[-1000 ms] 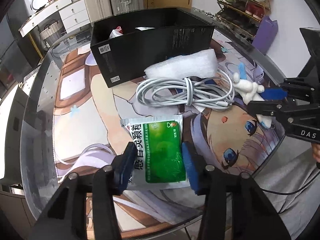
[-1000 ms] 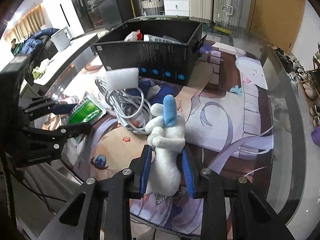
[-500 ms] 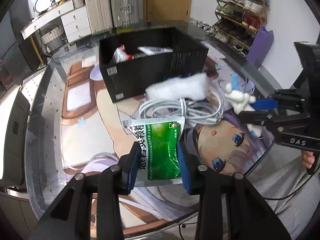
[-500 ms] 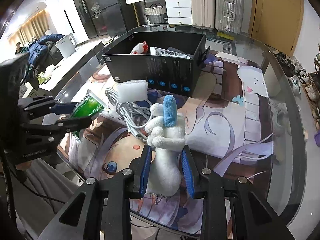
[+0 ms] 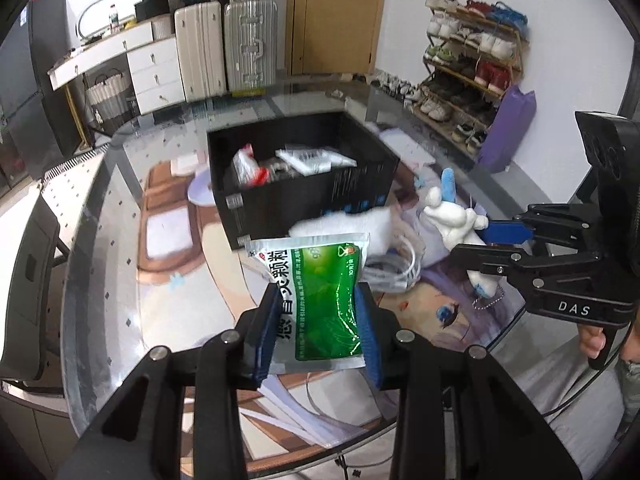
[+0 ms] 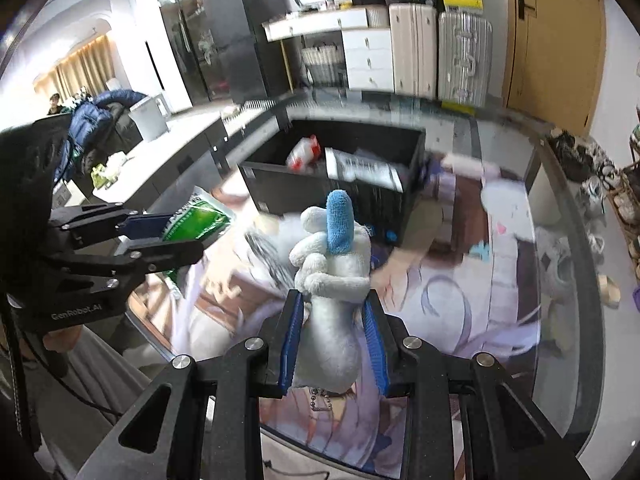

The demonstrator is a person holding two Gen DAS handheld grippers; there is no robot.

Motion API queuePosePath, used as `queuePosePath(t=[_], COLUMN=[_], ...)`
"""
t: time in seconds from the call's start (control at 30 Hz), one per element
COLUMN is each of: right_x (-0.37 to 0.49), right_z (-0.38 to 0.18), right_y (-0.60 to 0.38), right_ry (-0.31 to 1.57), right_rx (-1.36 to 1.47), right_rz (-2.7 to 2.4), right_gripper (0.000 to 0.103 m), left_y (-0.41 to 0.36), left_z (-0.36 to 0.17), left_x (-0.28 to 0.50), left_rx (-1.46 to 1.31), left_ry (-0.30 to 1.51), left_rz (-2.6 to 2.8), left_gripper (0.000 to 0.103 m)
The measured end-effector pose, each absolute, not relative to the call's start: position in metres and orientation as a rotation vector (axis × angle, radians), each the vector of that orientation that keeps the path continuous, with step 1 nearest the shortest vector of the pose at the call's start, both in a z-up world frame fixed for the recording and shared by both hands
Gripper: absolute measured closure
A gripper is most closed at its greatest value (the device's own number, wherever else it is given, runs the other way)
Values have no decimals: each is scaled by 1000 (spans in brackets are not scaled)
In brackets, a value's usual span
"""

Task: Organize soft objects
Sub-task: 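Carry the sachet and plush toy over the black box and release both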

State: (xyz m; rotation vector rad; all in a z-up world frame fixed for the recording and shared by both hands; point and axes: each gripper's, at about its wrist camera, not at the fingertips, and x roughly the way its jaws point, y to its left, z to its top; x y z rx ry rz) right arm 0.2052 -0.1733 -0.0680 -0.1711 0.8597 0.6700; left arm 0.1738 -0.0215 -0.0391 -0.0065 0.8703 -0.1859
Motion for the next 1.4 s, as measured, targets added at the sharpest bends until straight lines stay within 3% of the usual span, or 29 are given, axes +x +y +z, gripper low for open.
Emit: queuePosePath(t=[0.47,0.7,1.07,1.4], right_x=[196,242,337,356], right_z=[17,31,-19,-71], right_y=[-147,-117,-97,-105], right_ry=[547,500,645,787], right_rx=[-139,-136,-107,-86], right_rz=[689,666,577,581], right_gripper=[73,73,73,73], left_y=[1,21,24,9], left_z=[36,49,-16,-52], left_x=[187,229,312,331], left_rx=[-65,-129,-137,-116], left_ry=[556,475,664,769], left_rz=[-132,-86,-38,-38], left_gripper=[68,68,68,68])
